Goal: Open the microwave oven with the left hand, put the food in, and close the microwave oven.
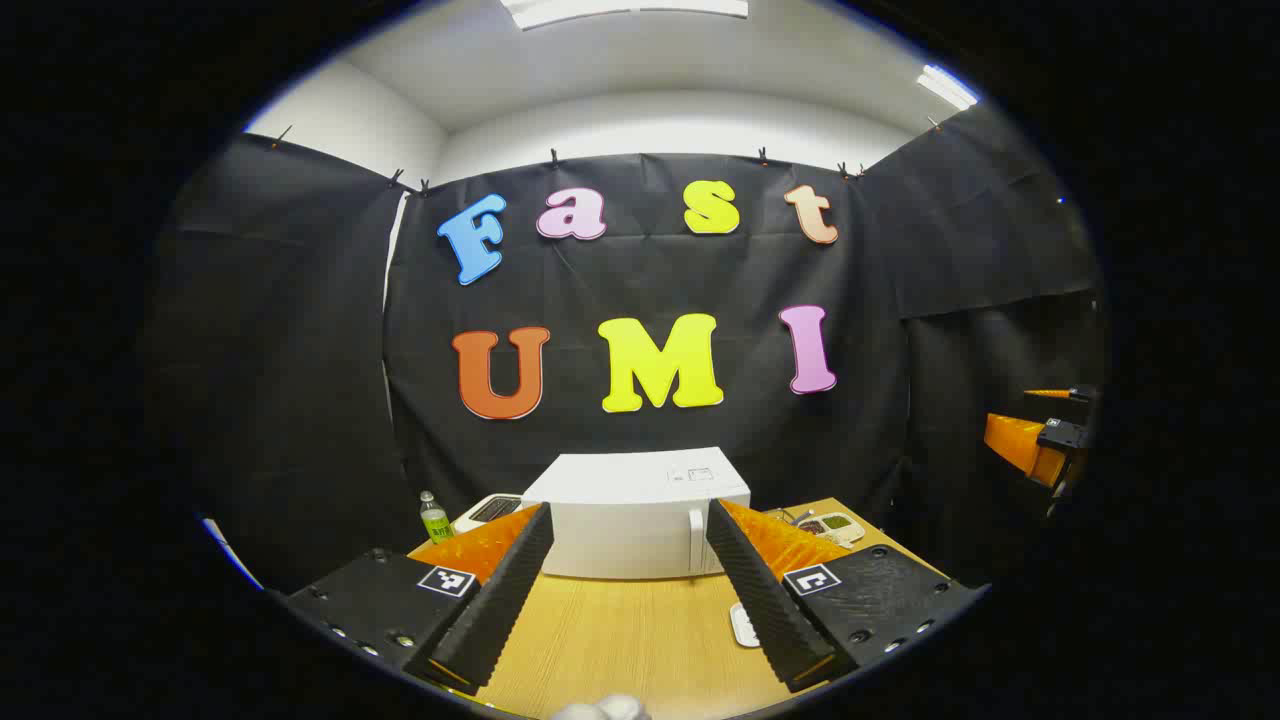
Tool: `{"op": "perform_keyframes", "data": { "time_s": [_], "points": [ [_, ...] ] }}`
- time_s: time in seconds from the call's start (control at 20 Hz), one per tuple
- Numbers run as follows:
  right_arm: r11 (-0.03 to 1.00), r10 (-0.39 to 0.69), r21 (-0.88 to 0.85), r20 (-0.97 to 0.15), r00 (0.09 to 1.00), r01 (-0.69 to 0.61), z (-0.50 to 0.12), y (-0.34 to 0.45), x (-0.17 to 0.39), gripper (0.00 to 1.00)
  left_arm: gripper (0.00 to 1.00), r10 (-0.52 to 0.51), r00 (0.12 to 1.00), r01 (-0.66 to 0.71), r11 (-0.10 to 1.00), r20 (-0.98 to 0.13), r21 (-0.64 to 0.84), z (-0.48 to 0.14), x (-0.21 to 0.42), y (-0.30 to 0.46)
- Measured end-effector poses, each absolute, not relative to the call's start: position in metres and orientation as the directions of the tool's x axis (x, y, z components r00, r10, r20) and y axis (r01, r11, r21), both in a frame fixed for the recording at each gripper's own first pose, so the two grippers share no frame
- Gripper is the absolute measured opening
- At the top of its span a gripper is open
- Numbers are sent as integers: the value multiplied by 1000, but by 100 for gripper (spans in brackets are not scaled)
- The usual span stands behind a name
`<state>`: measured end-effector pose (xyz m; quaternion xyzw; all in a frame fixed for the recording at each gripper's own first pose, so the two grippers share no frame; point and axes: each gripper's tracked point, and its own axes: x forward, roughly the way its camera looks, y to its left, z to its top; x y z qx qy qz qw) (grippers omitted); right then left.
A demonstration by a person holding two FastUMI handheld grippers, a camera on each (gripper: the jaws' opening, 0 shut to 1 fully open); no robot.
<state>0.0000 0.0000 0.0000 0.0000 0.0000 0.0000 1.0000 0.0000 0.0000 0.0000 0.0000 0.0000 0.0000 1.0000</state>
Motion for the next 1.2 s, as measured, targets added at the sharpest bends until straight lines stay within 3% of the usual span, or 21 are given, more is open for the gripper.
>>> {"op": "perform_keyframes", "data": {
  "time_s": [0.3, 0.35, 0.4, 0.5, 0.55, 0.6, 0.9, 0.95, 1.0, 1.2],
  "points": [
    [1000, -12, 17, -10, 1000, 12, -4, 0, 12, 100, 96, -13, 1000, 13, 1000, 0, -2, 1, 17, 2],
    [1000, -18, 18, -9, 1000, 18, -4, -1, 15, 92, 96, -11, 1000, 11, 1000, 3, -1, 1, 18, 3],
    [1000, -21, 18, -14, 1000, 21, -5, -2, 17, 100, 96, -15, 1000, 15, 1000, 3, 0, 2, 20, 4],
    [1000, -18, 20, -16, 1000, 19, -5, 0, 16, 100, 96, -16, 1000, 16, 1000, -1, 2, -1, 23, 4],
    [1000, -19, 16, -15, 1000, 20, -3, -1, 17, 92, 96, -18, 1000, 18, 1000, -3, 2, -1, 24, 4],
    [1000, -20, 11, -18, 1000, 20, -5, -2, 18, 100, 96, -17, 1000, 17, 1000, -6, 1, -1, 25, 4],
    [1000, -21, 4, -37, 999, 21, -6, -5, 19, 100, 96, -31, 999, 31, 1000, -18, -5, -19, 45, 1],
    [1000, -25, 0, -39, 999, 25, -5, -7, 19, 93, 96, -37, 999, 36, 999, -17, -10, -23, 52, -2],
    [999, -32, -3, -40, 999, 32, -4, -9, 19, 100, 96, -43, 999, 42, 999, -7, -15, -26, 60, -5],
    [998, -60, 9, -57, 997, 61, 2, -22, 15, 100, 96, -68, 998, 68, 998, 20, -5, -52, 106, -26]
  ]
}}
